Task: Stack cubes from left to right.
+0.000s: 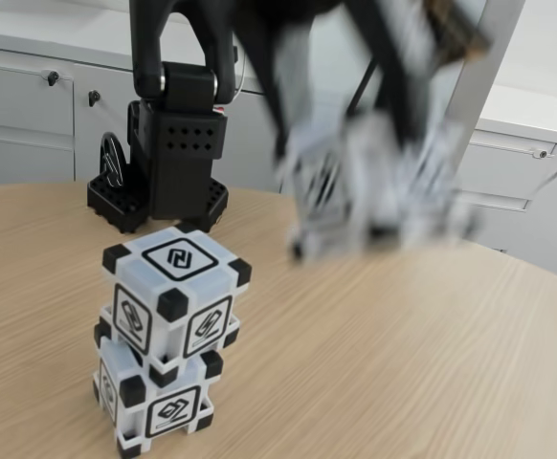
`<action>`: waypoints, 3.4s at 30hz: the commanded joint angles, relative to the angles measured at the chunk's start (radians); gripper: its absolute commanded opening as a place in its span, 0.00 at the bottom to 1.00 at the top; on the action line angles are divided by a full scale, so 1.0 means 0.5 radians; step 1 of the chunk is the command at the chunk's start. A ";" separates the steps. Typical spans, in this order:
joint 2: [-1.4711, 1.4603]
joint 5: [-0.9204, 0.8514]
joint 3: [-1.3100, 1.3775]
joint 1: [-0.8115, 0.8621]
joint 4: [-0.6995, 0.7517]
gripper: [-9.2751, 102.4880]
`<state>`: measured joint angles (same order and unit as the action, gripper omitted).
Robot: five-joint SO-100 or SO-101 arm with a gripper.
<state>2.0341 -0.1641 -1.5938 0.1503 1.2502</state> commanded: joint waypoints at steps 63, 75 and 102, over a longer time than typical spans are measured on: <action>-0.561 -0.494 0.672 0.785 0.933 0.21; -0.558 -0.534 0.672 0.776 0.933 0.21; -0.206 -0.620 0.589 0.669 0.933 0.21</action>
<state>1.8975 -0.4709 -1.2809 0.4801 1.7089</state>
